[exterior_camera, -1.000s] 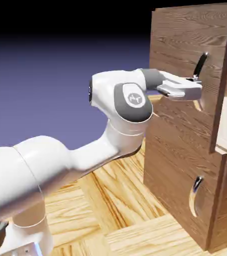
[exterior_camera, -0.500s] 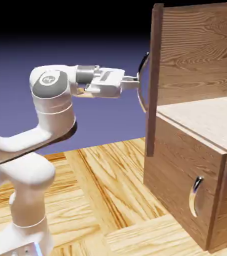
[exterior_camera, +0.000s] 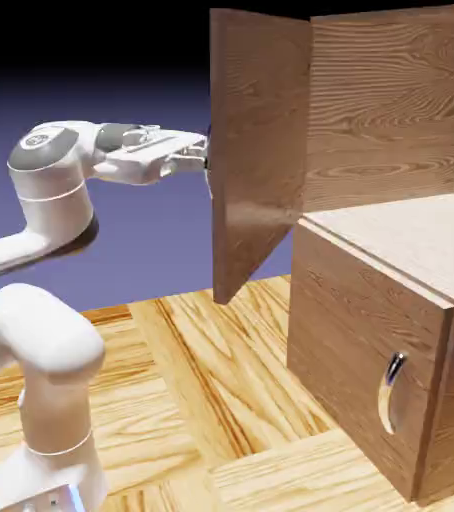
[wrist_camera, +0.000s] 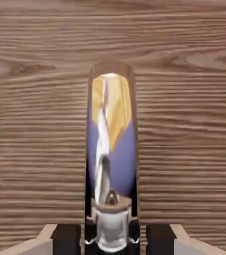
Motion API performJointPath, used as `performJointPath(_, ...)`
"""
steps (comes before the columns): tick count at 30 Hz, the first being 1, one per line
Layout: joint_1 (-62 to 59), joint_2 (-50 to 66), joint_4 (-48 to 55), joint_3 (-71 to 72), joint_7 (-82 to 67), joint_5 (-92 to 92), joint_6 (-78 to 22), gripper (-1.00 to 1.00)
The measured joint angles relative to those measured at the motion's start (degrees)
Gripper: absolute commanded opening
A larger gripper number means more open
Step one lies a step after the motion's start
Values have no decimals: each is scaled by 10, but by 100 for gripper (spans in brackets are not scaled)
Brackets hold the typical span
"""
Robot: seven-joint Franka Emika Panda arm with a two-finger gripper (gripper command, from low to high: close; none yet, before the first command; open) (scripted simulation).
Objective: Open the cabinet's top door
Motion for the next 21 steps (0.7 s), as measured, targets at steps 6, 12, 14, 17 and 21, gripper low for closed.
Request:
performJointPath(6,-14,36,30,125,19,105,-82,-100)
performJointPath(12,-57,95,92,249,42,206,-174,-100)
performJointPath(14,-81,119,121,291,49,239,-207,-100)
performJointPath(17,-127,155,173,353,59,284,-260,-100)
performJointPath(21,-206,197,255,432,68,336,-331,-100)
